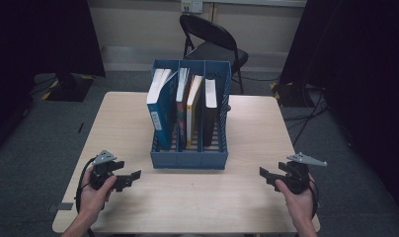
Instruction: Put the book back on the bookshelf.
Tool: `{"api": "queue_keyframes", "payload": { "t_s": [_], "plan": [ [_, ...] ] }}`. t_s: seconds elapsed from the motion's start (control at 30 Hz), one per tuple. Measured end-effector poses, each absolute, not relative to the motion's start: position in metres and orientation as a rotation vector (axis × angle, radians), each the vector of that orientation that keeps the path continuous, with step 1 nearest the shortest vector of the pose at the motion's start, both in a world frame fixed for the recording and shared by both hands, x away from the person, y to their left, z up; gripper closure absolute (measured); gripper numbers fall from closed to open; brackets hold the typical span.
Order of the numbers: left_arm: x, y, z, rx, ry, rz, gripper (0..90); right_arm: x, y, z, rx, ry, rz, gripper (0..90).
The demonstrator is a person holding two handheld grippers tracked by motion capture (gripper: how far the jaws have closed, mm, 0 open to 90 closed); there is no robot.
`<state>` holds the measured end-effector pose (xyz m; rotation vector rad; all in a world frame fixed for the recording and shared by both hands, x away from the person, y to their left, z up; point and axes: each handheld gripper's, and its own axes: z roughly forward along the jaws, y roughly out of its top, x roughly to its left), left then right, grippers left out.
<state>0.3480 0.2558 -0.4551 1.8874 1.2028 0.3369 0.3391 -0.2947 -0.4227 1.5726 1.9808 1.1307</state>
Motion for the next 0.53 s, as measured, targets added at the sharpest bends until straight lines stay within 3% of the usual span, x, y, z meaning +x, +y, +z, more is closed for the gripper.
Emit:
{"api": "queue_keyframes", "payload": {
  "t_s": [0.23, 0.53],
  "plan": [
    [0.351, 0.252, -0.46, 1.912, 1.208, 0.304, 18.1, 0.327, -0.318, -0.456, 1.679, 1.906, 1.047, 15.8],
    [0.354, 0.255, -0.463, 1.894, 1.277, 0.306, 15.8, 0.329, -0.326, -0.465, 1.703, 1.903, 0.998, 14.6]
  ]
}}
